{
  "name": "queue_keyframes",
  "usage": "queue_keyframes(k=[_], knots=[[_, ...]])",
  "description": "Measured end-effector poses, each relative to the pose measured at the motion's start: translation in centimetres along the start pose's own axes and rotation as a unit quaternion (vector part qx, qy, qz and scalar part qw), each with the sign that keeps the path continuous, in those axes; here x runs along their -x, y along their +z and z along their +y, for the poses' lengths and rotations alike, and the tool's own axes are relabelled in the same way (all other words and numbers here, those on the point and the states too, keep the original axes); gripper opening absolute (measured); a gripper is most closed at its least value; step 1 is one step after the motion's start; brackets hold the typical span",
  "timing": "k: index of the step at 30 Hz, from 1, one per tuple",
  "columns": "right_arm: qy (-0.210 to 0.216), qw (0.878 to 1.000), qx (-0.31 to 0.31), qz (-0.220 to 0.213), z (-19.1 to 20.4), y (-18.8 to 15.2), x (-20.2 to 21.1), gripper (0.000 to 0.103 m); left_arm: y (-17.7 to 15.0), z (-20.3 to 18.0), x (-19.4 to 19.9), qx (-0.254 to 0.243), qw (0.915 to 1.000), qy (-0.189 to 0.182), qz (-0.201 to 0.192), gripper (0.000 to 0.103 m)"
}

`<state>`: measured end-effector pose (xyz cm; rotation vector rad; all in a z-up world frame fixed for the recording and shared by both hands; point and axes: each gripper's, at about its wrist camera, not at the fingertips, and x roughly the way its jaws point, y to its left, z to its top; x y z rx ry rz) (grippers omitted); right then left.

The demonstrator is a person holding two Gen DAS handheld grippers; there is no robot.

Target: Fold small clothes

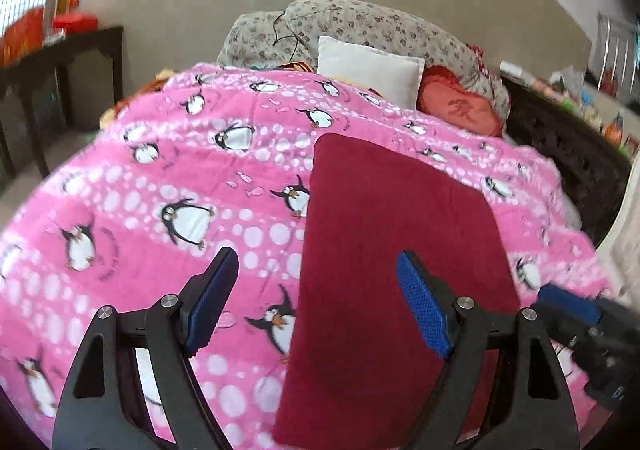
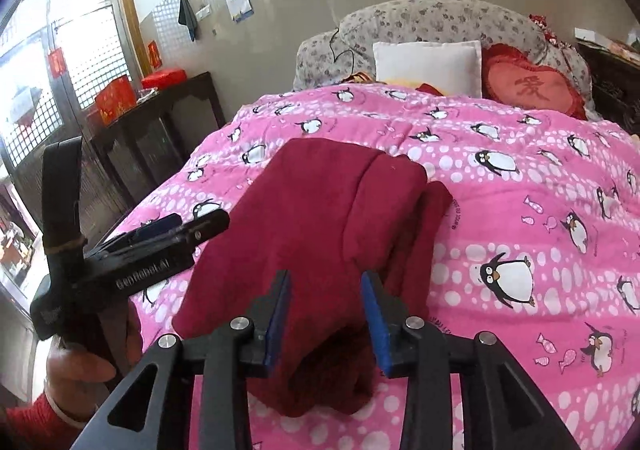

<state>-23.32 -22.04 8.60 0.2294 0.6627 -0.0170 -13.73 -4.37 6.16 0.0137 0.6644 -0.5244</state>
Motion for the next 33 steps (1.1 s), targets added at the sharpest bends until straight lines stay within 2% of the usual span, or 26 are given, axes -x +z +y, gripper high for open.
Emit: queue_keyframes(k=[4, 8, 10, 14, 18, 23, 33], knots=[[-0.011, 1.0, -0.007, 0.006, 0.8, 0.1, 0.7, 0.04, -0.3, 0.0, 0.3, -0.006, 0.9998, 0.001, 0.018, 0.082], [-0.011, 0.999, -0.022, 0.023, 1.5, -0.4, 1.9, 0.046, -0.6, -0.7, 1.3, -0.032, 0.9991, 0.026, 0.007, 0.082], [-0.009, 0.999, -0.024, 0.03, 1.8, -0.5, 2.2, 0.046, -0.5, -1.1, 1.6, -0.039, 0.9988, 0.03, 0.002, 0.082], [-0.043, 0.999, -0.014, 0.025, 1.8, -0.4, 1.7, 0.046, -0.6, -1.1, 2.0, -0.034, 0.9993, 0.017, 0.005, 0.082], [-0.049, 0.998, -0.026, 0.023, 1.1, -0.4, 0.7, 0.046, -0.7, -1.2, 2.1, -0.048, 0.9983, 0.032, 0.003, 0.082], [-0.073, 0.997, -0.018, 0.012, 1.2, 0.4, -0.1, 0.046, -0.7, -0.9, 1.9, -0.045, 0.9985, 0.032, 0.003, 0.082], [-0.069, 0.997, -0.009, 0.015, 1.9, 1.0, -1.2, 0.046, -0.6, -0.9, 2.0, -0.055, 0.9979, 0.032, -0.006, 0.082]])
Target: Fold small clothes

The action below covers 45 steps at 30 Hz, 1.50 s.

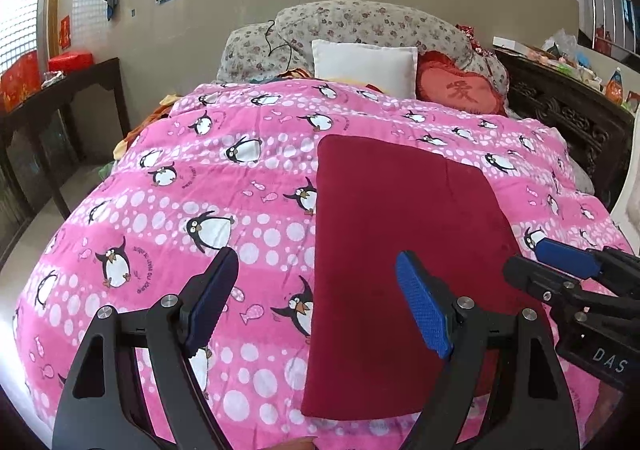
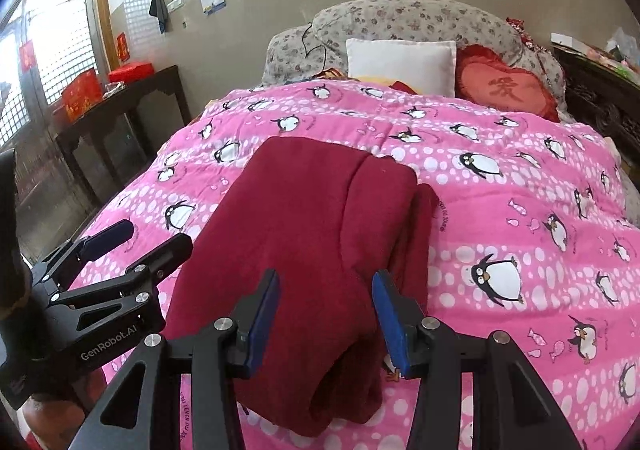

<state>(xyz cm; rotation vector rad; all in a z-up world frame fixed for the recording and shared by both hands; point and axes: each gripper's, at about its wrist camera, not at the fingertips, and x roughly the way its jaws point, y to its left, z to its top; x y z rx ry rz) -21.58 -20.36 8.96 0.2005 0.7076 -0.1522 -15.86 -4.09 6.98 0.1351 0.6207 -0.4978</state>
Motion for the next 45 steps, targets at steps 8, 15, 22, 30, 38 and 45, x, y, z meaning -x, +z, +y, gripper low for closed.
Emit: queue_keyframes(k=[8, 15, 22, 30, 38, 45], knots=[[0.0, 1.0, -0.009, 0.003, -0.41, -0.03, -0.22, 0.046, -0.12, -0.11, -0.31, 0.001, 1.0, -0.006, 0.004, 0.082], [0.004, 1.0, -0.01, 0.005, -0.26, 0.0, -0.38, 0.046, -0.4, -0.42, -0.51, 0.0, 1.0, -0.006, 0.006, 0.082], [0.005, 1.0, -0.008, 0.009, 0.02, -0.06, -0.65, 0.046, -0.48, -0.47, -0.61, 0.001, 0.9999, -0.009, 0.008, 0.082], [0.006, 1.0, -0.008, 0.009, 0.1, -0.16, -0.77, 0.046, -0.53, -0.57, -0.59, 0.0, 0.9999, -0.008, 0.009, 0.081], [0.006, 1.0, -0.008, 0.011, 0.14, -0.16, -0.89, 0.047, -0.58, -0.73, -0.88, -0.004, 0.9999, -0.011, 0.011, 0.082], [0.007, 1.0, -0.007, 0.012, 0.31, -0.19, -1.05, 0.047, -0.56, -0.75, -1.0, -0.005, 0.9998, -0.012, 0.012, 0.082]])
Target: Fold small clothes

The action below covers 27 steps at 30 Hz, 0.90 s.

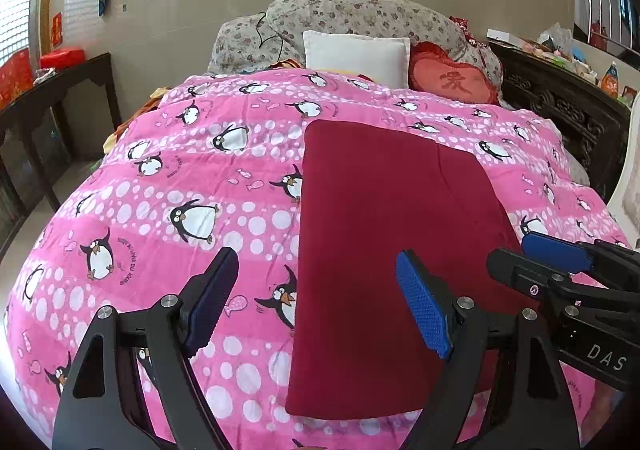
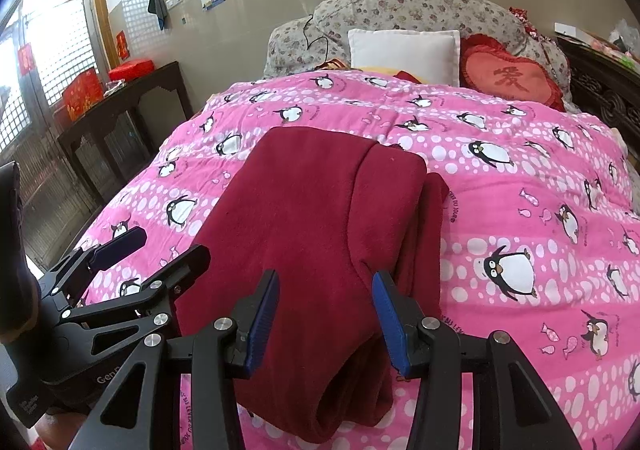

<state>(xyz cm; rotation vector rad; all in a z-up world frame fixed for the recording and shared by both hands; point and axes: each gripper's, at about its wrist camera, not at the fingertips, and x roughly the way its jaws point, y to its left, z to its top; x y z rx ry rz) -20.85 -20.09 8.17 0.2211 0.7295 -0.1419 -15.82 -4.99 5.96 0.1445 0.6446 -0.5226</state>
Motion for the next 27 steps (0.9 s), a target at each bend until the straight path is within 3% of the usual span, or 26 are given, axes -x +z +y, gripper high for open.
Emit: queue_keyframes(k=[27], knots=[[0.001, 1.0, -0.006, 0.008, -0.5, -0.18, -0.22, 0.047, 0.1, 0.38, -0.22, -0.008, 0.9999, -0.005, -0.014, 0.082]])
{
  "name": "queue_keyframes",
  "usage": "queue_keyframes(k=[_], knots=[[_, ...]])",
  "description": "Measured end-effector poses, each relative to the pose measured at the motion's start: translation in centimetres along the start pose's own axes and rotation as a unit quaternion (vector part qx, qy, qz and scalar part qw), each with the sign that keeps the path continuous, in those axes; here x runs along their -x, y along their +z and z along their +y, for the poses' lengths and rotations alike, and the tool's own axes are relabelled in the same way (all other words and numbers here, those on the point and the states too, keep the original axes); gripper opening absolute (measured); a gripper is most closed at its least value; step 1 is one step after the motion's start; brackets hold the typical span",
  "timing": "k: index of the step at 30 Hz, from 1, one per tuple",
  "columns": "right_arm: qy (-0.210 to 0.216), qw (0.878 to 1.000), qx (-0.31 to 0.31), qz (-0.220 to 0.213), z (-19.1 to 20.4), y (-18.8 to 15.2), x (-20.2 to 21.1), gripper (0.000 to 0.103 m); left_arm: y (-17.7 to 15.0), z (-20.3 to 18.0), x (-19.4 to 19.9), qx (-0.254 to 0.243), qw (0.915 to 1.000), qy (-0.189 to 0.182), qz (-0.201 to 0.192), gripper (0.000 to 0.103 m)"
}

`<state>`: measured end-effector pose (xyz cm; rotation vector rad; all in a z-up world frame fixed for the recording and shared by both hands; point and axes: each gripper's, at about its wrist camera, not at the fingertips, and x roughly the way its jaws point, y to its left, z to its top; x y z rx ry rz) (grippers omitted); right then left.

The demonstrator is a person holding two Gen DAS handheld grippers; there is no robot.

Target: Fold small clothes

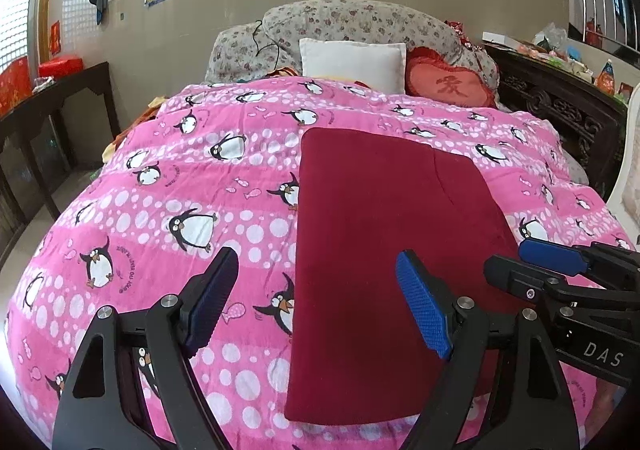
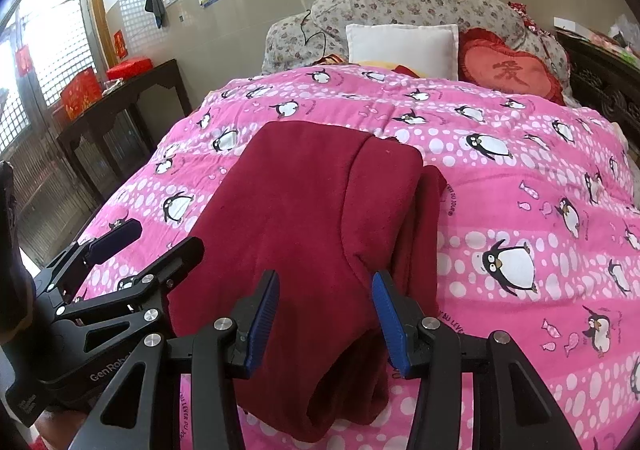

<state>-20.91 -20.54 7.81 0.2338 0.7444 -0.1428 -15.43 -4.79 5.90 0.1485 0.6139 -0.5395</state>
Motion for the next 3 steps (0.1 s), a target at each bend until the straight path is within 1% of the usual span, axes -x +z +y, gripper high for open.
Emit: queue_keyframes(k=[3], knots=[[-0.001, 1.0, -0.001, -0.001, -0.26, 0.14, 0.09, 0.047, 0.25, 0.44, -0.25, 0.012, 0.9998, -0.007, 0.013, 0.081]])
